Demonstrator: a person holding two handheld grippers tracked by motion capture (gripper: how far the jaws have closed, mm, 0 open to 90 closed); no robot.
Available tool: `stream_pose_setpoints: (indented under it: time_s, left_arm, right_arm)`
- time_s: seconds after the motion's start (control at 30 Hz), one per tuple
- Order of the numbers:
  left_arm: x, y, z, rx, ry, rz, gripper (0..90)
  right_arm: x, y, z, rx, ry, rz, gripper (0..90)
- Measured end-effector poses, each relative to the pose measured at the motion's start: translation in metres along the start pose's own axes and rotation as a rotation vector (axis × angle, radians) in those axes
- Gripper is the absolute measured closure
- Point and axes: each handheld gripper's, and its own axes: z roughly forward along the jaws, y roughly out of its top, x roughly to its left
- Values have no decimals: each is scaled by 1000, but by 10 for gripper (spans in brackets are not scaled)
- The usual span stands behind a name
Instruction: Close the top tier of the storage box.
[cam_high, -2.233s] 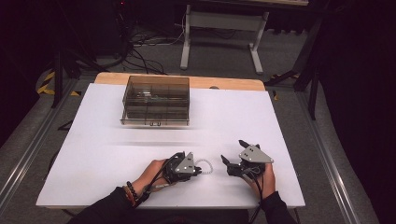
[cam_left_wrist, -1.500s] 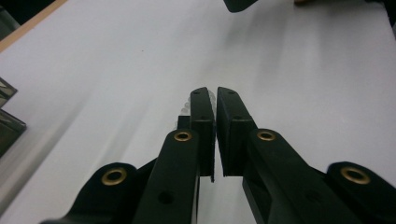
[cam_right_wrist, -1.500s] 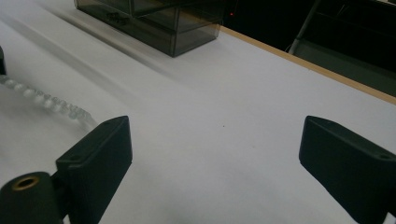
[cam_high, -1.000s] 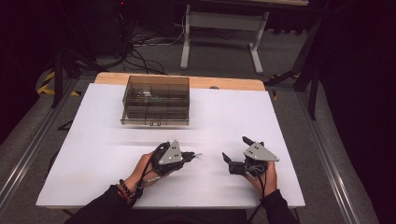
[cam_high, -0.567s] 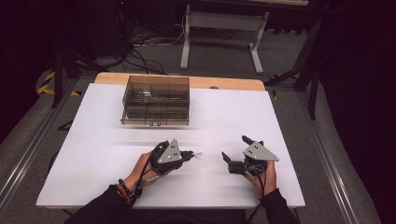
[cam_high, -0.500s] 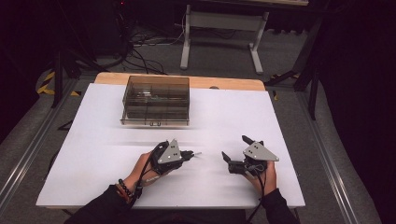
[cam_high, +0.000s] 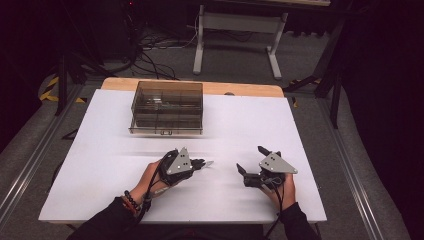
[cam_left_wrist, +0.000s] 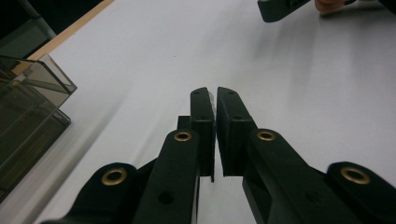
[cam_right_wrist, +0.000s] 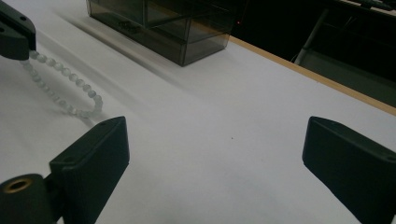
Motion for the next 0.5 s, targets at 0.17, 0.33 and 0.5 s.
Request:
stream_pose_setpoints:
  time_s: [0.17, 0.33, 0.5]
  left_arm:
    - [4, 0, -5, -8, 19, -14, 861]
    - [5, 2, -9, -6, 32, -5, 861]
    - [9, 4, -15, -20, 60, -10, 861]
  right_arm:
    - [-1, 0, 0, -2, 4, 7, 79]
    - [0, 0, 0, -5, 6, 0, 79]
    - [1, 0, -1, -9, 2, -8, 79]
